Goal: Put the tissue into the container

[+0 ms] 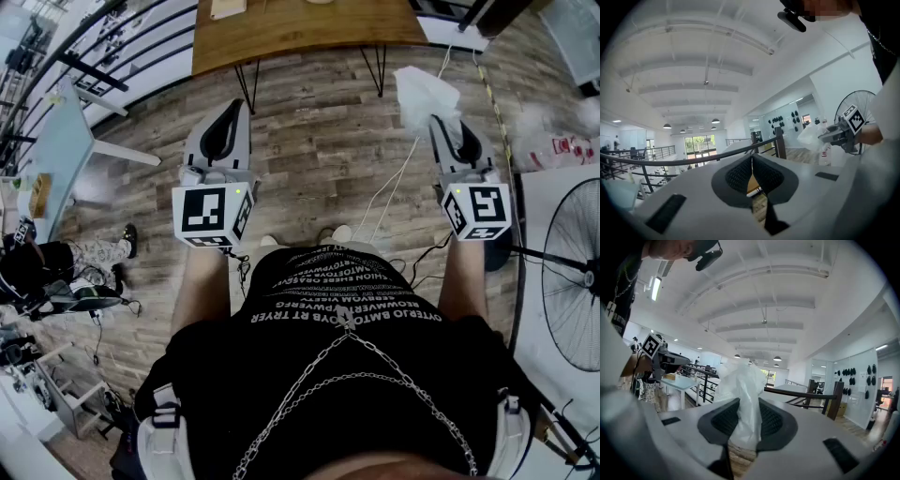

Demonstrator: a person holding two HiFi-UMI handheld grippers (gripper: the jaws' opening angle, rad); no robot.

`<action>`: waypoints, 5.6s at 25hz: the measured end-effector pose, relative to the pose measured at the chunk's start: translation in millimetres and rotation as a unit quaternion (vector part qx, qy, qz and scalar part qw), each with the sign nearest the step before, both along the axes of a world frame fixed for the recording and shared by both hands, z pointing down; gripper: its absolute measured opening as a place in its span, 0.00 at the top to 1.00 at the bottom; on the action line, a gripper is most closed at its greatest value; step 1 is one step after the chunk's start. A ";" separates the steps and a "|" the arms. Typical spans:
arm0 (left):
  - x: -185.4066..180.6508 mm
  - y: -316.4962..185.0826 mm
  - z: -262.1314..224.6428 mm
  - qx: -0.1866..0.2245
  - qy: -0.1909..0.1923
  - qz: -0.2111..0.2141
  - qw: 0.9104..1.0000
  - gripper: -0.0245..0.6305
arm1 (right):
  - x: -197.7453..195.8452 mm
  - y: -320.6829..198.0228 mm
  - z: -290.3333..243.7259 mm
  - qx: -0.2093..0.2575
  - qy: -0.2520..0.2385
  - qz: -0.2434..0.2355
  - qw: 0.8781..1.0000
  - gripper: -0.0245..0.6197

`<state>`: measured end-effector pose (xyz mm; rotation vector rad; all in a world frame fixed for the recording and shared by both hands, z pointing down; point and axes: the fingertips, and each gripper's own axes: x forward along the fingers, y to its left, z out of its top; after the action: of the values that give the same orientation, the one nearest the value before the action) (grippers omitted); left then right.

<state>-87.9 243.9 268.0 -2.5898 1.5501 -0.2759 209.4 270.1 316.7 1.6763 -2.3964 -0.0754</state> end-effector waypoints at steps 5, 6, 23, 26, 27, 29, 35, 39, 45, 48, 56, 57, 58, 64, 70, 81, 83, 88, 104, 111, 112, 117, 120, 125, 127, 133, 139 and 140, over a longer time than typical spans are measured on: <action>-29.1 49.5 7.6 -0.013 -0.011 -0.006 1.000 0.92 | -28.6 50.5 6.3 -0.012 0.006 -0.007 1.000 0.79; -39.4 61.0 13.5 -0.017 -0.012 -0.009 1.000 0.92 | -35.5 60.6 8.6 -0.014 0.008 -0.007 1.000 0.79; -171.5 147.0 56.5 -0.032 0.008 -0.040 0.999 0.92 | -148.8 121.7 1.9 -0.007 -0.012 -0.027 1.000 0.78; -174.2 129.5 63.0 -0.032 0.004 -0.044 0.999 0.92 | -146.0 103.3 4.0 -0.002 -0.019 -0.022 1.000 0.78; -174.5 121.7 66.0 -0.033 0.002 -0.045 0.998 0.92 | -145.1 95.4 7.6 -0.003 -0.021 -0.019 1.000 0.78; -172.7 104.7 70.6 -0.038 0.000 -0.044 0.998 0.92 | -143.9 78.6 17.7 -0.013 -0.026 -0.017 0.999 0.78; -158.6 34.1 77.1 -0.051 -0.005 -0.045 0.998 0.92 | -137.7 7.5 32.2 -0.034 -0.042 -0.031 0.998 0.78; -138.1 -14.2 83.6 -0.058 -0.016 -0.040 0.997 0.92 | -119.5 -42.6 29.4 -0.024 -0.041 -0.035 0.998 0.78; -94.8 -85.8 76.3 -0.058 -0.008 -0.021 0.998 0.92 | -88.7 -112.5 18.0 -0.017 -0.037 -0.034 0.999 0.78; -70.0 -112.2 73.9 -0.062 -0.004 -0.010 0.998 0.92 | -68.6 -135.5 11.9 -0.018 -0.028 -0.033 0.999 0.78; -19.1 -172.6 67.1 -0.053 -0.009 -0.005 0.999 0.92 | -10.3 -188.3 -0.8 -0.002 -0.041 -0.026 0.999 0.78; -12.2 -178.5 65.7 -0.051 -0.012 -0.005 0.999 0.92 | -2.5 -192.6 -1.3 0.001 -0.041 -0.027 0.999 0.78; -5.9 -183.6 63.5 -0.048 -0.015 -0.006 0.999 0.92 | 5.9 -196.6 -1.3 0.002 -0.041 -0.028 0.999 0.78; 10.2 -201.6 58.3 -0.049 -0.026 -0.009 0.998 0.92 | 56.4 -217.8 -3.3 0.016 -0.048 -0.010 0.999 0.78; -23.3 -196.5 45.9 -0.043 0.006 -0.060 0.997 0.92 | 46.2 -226.9 -0.8 0.011 -0.060 -0.019 0.998 0.78; -26.7 -217.2 53.7 -0.028 0.021 -0.045 0.998 0.92 | -8.9 -252.4 14.7 0.001 -0.040 -0.041 0.998 0.78; -29.2 -228.4 57.1 -0.029 0.025 -0.042 0.998 0.92 | -18.6 -260.9 16.1 -0.002 -0.037 -0.046 0.998 0.78; -27.2 -262.1 62.8 -0.035 0.033 -0.032 0.998 0.92 | -25.2 -287.3 16.6 -0.007 -0.032 -0.050 0.998 0.78; -50.7 -399.5 69.7 -0.053 0.034 -0.040 0.997 0.92 | -45.4 -428.7 20.0 -0.023 -0.032 -0.057 0.998 0.78; -54.9 -451.2 62.8 -0.054 0.030 -0.032 0.998 0.92 | -59.8 -474.5 6.4 -0.022 -0.022 -0.062 0.998 0.78; -57.0 -458.9 60.7 -0.052 0.032 -0.031 0.998 0.92 | -61.8 -479.7 4.0 -0.021 -0.019 -0.061 0.998 0.78; -69.7 -495.6 55.7 -0.048 0.042 -0.021 0.998 0.92 | -67.8 -505.6 -8.1 -0.015 -0.007 -0.046 0.999 0.78; -71.0 -518.6 52.9 -0.044 0.041 -0.007 0.998 0.92 | -66.8 -517.6 -20.3 -0.001 -0.001 -0.030 1.000 0.78; -68.7 -544.3 46.6 -0.038 0.039 0.011 0.998 0.92 | -64.2 -535.1 -24.1 0.007 -0.006 -0.010 1.000 0.78; -65.0 -551.5 48.2 -0.040 0.040 0.015 0.998 0.92 | -61.5 -543.6 -20.4 0.004 -0.007 -0.008 1.000 0.78; -60.8 -578.0 70.3 -0.065 0.029 0.018 0.997 0.92 | -58.2 -580.8 3.4 -0.018 -0.015 0.001 1.000 0.78; -52.4 -608.6 82.7 -0.076 0.021 0.008 0.997 0.92 | -51.6 -629.8 35.8 -0.042 -0.020 -0.011 0.999 0.78; -50.7 -614.1 83.9 -0.077 0.021 0.007 0.997 0.92 | -50.4 -639.3 41.6 -0.045 -0.019 -0.013 0.999 0.78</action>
<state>-138.6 -370.1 351.9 -2.7387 1.5820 -0.3537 159.0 -369.2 358.3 1.6204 -2.4114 0.0612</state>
